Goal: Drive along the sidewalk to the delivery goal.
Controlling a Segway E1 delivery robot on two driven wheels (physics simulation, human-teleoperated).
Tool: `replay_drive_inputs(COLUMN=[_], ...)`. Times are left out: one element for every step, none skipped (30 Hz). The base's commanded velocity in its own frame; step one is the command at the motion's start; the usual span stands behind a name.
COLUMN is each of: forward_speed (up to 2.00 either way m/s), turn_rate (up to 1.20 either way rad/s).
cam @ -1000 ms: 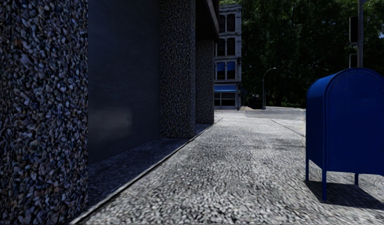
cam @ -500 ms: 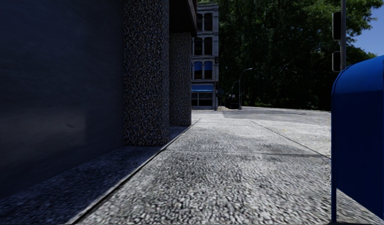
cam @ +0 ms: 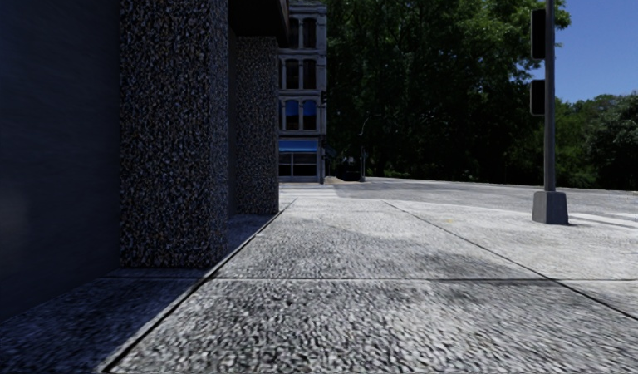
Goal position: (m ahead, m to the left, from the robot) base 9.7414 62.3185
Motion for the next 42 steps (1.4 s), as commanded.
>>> replay_drive_inputs(forward_speed=[1.67,1.67,1.67,1.67,1.67,1.67,1.67,1.67,1.67,1.67,1.67,1.67,1.67,1.67,1.67,1.67,1.67,1.67,1.67,1.67,1.67,1.67,1.67,1.67,1.67,1.67,1.67,1.67,1.67,1.67,1.67,1.67,1.67,1.67,1.67,1.67,1.67,1.67,1.67,1.67,1.67,1.67], turn_rate=[0.00,0.00,0.00,0.00,0.00,0.00,0.00,0.00,0.00,0.00,0.00,0.00,0.00,0.00,0.00,0.00,0.00,0.00,0.00,0.00,0.00,0.00,0.00,0.00,0.00,0.00,0.00,0.00,0.00,0.00,0.00,0.00,0.00,0.00,0.00,0.00,0.00,0.00,0.00,0.00,0.00,0.00])
